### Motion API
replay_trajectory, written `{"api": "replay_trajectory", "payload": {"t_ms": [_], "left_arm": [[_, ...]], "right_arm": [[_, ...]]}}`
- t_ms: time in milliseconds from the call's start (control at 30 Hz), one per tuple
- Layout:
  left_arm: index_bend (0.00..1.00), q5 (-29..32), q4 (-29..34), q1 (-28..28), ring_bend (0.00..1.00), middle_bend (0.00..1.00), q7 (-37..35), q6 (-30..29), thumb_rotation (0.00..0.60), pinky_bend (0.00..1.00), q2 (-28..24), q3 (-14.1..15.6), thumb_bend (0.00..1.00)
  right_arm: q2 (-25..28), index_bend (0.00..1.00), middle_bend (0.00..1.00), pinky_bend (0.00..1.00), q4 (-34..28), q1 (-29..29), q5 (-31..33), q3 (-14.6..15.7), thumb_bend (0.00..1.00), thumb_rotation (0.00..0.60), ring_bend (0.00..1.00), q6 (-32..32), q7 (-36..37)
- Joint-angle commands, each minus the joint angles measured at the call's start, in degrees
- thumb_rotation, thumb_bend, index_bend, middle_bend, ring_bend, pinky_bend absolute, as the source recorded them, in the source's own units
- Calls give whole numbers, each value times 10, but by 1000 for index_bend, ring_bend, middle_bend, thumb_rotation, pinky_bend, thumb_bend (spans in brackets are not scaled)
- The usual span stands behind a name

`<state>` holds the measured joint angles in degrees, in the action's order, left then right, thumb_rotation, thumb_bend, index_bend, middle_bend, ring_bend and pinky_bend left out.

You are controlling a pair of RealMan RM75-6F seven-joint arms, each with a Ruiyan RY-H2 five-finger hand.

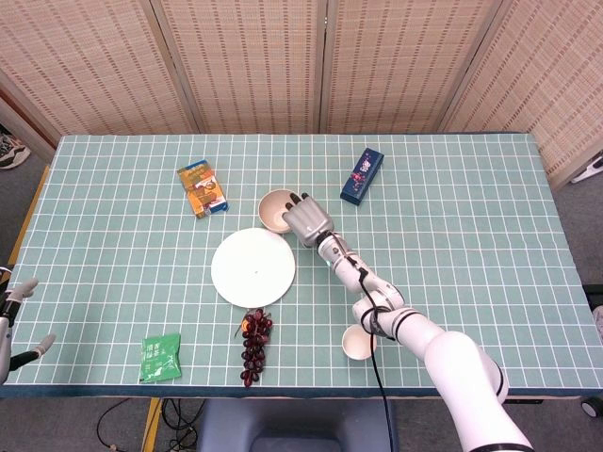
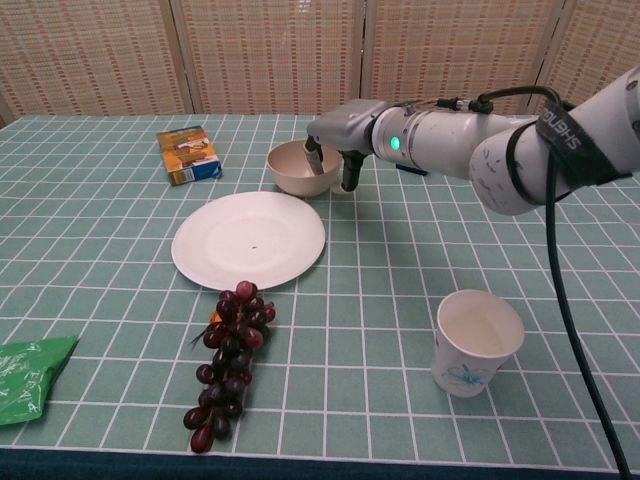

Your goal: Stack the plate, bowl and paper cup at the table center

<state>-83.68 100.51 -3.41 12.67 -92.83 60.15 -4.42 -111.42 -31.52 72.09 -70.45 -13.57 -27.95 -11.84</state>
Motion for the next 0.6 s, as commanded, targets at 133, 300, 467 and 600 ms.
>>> {"api": "replay_trajectory", "payload": {"t_ms": [133,300,467,600], "left_arm": [[201,-2,-1,3,358,326,-5,0,600,454,-3,0,0],[201,-4,-1,5,358,319,-8,1,600,454,-4,0,0],[200,-7,-1,7,358,314,-11,-1,600,454,-4,0,0],[198,-9,-1,9,358,311,-11,-4,600,454,-4,-1,0]], "right_arm": [[-19,477,297,208,32,8,-4,-2,337,600,109,1,13],[-28,534,330,208,50,9,-12,-1,345,600,138,-7,23],[-30,567,353,208,55,8,-21,3,367,600,159,-15,32],[-24,593,369,208,49,0,-29,7,381,600,173,-27,39]]}}
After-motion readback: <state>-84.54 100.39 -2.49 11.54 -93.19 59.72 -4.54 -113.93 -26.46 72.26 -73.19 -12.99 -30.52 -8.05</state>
